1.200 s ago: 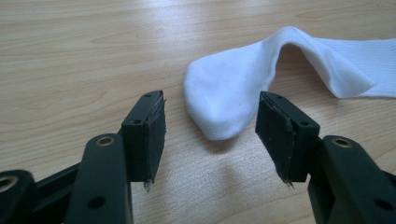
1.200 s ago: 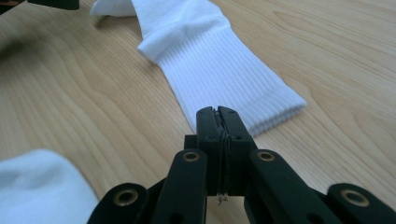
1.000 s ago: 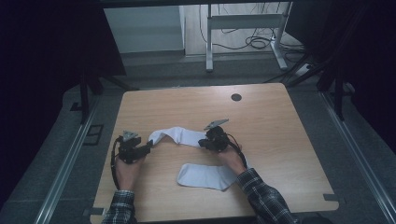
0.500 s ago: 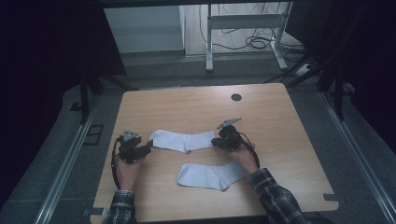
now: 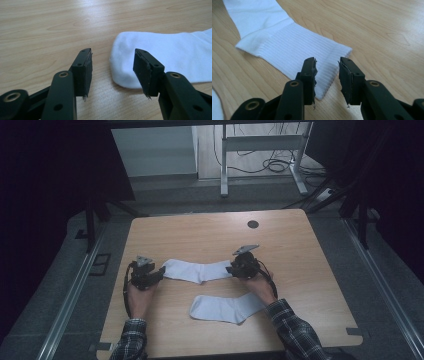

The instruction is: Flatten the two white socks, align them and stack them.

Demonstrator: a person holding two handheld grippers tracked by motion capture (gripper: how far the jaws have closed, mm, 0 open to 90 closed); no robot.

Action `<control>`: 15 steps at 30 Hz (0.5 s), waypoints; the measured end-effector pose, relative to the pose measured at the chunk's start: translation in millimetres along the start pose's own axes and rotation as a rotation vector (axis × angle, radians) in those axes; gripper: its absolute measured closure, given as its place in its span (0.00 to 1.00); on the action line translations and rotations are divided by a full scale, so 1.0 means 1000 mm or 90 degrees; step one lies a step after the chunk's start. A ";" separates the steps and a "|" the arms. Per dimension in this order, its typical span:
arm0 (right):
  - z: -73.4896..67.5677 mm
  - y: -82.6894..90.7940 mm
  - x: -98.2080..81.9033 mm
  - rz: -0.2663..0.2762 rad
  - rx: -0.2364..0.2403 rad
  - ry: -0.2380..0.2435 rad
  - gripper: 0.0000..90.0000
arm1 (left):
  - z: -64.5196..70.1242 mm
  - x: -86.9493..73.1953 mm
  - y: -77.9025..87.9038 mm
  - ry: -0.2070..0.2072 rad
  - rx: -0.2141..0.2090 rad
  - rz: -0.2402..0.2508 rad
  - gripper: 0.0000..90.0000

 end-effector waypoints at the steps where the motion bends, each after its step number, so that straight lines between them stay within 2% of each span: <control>1: 0.000 -0.001 -0.001 0.000 0.001 -0.003 0.72 | 0.001 0.000 -0.001 -0.002 0.001 0.000 0.55; 6: 0.002 -0.007 -0.004 -0.008 -0.012 -0.006 0.70 | 0.003 -0.002 -0.010 -0.024 0.024 -0.022 0.52; 10: 0.004 -0.010 -0.007 -0.005 -0.005 -0.014 0.73 | 0.003 -0.003 -0.013 -0.030 0.026 -0.032 0.53; 15: 0.003 -0.010 -0.008 -0.004 0.011 -0.027 0.84 | 0.004 -0.003 -0.015 -0.023 0.003 -0.039 0.63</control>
Point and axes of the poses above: each handheld gripper's, and its own axes: y roughly backward along the jaws, x roughly out of its top, z roughly to its right, the point moved 2 cm from there along -y, roughly forward along the jaws, and after that the axes turned 15 degrees about x, right-handed, at the moved point
